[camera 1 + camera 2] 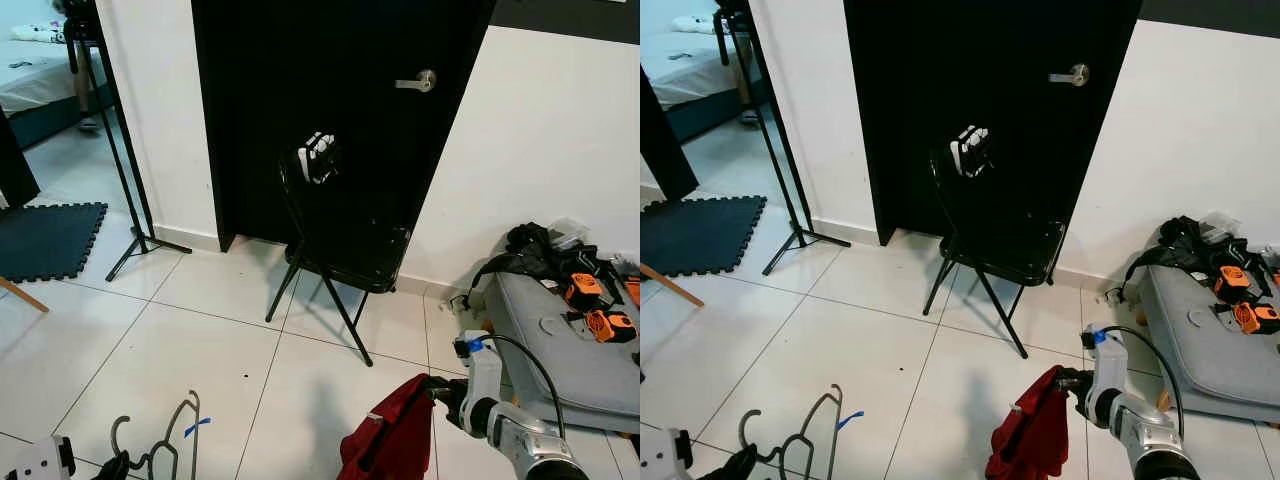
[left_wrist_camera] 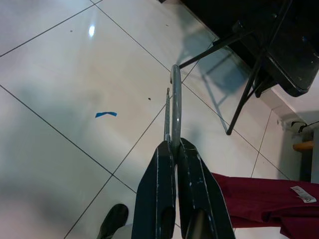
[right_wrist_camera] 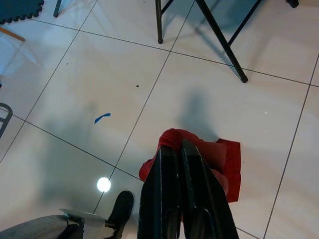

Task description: Hang hanger

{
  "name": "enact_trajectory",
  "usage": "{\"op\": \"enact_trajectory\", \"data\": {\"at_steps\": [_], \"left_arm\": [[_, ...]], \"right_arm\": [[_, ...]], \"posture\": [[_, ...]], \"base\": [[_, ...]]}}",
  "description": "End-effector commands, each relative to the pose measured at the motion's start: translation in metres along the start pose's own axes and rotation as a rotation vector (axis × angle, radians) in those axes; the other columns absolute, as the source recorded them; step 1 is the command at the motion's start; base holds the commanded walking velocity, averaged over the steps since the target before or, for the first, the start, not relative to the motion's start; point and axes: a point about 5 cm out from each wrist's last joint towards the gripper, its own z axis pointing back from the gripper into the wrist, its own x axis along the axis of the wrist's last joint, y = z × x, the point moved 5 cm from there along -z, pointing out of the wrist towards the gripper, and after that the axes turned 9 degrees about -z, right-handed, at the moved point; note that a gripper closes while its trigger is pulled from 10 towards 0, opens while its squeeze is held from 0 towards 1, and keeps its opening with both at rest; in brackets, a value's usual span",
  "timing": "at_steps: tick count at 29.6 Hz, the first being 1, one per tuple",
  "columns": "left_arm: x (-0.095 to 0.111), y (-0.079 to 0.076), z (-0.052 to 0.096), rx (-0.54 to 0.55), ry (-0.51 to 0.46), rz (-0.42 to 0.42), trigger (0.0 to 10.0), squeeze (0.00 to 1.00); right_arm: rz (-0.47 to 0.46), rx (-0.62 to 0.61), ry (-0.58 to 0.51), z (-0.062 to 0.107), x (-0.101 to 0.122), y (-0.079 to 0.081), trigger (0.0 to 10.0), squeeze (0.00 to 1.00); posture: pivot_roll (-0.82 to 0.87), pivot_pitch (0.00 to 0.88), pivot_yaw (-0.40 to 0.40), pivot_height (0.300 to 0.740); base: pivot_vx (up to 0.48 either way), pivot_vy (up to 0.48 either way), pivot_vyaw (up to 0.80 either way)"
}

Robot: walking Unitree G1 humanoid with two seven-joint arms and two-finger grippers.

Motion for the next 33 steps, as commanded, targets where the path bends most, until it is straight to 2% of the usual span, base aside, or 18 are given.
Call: {"op": "enact_trajectory", "data": {"at_steps": [1, 12, 33], "left_arm": [[-0.0043, 0.0013, -0.0002, 0.010, 0.015, 0.011, 10.0, 0.00], [-0.0013, 0.0017, -0.0024, 0.006, 0.012, 0.006, 10.0, 0.00], [-0.0035, 0.0016, 0.0019, 0.005, 0.019, 0.009, 10.0, 0.00]], "right_arm": [[-0.016, -0.001, -0.034, -0.0003, 0.0083, 0.0005, 10.0, 0.00], [-0.014, -0.001, -0.043, -0.0017, 0.0115, 0.0021, 10.0, 0.00], [-0.017, 0.004, -0.041, 0.0004, 0.0088, 0.0013, 10.0, 0.00]], "posture": [[0.05, 0.000, -0.085, 0.740], [0.04, 0.000, -0.079, 0.740], [0.04, 0.000, -0.080, 0.740]], "base": [[0.000, 0.000, 0.00], [0.000, 0.000, 0.00], [0.000, 0.000, 0.00]]}}
